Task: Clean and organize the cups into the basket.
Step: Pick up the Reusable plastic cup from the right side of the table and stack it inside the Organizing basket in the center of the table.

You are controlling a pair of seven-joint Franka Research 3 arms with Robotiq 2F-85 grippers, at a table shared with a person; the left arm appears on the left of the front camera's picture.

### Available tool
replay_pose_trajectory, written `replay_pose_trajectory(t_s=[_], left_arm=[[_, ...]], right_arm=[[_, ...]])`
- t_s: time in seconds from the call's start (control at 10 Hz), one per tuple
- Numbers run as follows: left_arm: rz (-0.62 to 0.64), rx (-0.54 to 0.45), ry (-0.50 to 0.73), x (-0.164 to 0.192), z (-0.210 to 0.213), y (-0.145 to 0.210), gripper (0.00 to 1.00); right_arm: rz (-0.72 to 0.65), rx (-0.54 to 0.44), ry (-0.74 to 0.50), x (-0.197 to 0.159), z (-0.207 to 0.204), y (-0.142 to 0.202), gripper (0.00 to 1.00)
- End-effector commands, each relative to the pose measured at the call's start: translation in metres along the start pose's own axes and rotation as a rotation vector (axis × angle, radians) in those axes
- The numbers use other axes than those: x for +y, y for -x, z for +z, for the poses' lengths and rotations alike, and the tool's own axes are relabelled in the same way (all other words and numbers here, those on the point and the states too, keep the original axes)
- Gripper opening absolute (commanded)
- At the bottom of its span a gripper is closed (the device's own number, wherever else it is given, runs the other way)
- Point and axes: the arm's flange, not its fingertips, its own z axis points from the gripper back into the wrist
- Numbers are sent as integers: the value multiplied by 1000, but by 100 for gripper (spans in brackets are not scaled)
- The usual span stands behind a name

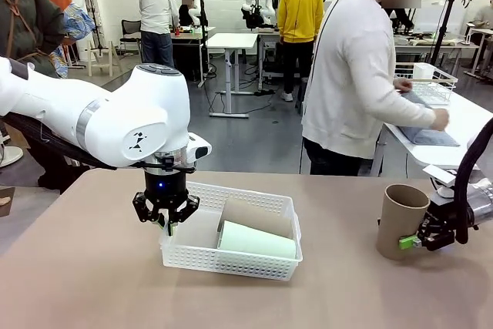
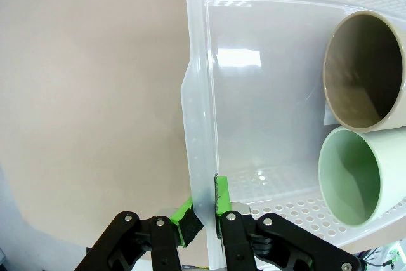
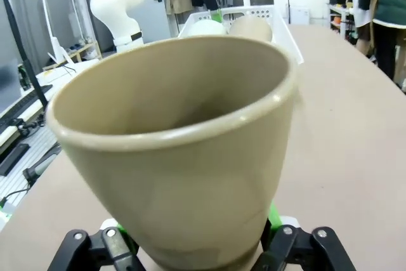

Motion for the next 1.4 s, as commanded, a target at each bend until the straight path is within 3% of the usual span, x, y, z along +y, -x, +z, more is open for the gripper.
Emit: replay_pose_trajectory(t_s=[0.0, 0.1, 0.2, 0.4, 0.7, 1.0, 1.3], left_arm=[[22, -7, -2, -2, 2, 0, 0], [22, -7, -2, -2, 2, 0, 0], [22, -7, -2, -2, 2, 0, 0], [22, -7, -2, -2, 2, 0, 0], [22, -7, -2, -2, 2, 0, 0], [22, -7, -2, -2, 2, 0, 0], [22, -7, -2, -2, 2, 0, 0]], right_arm=[[23, 10, 3, 4, 2, -2, 0], [26, 5, 10, 6, 4, -2, 36], [29, 4, 24, 7, 6, -5, 0], [-36, 0, 131, 34, 8, -32, 0], [-115, 17, 178, 104, 24, -134, 0], [-73, -33, 197, 147, 46, -218, 0], [-32, -35, 191, 162, 50, -237, 0]])
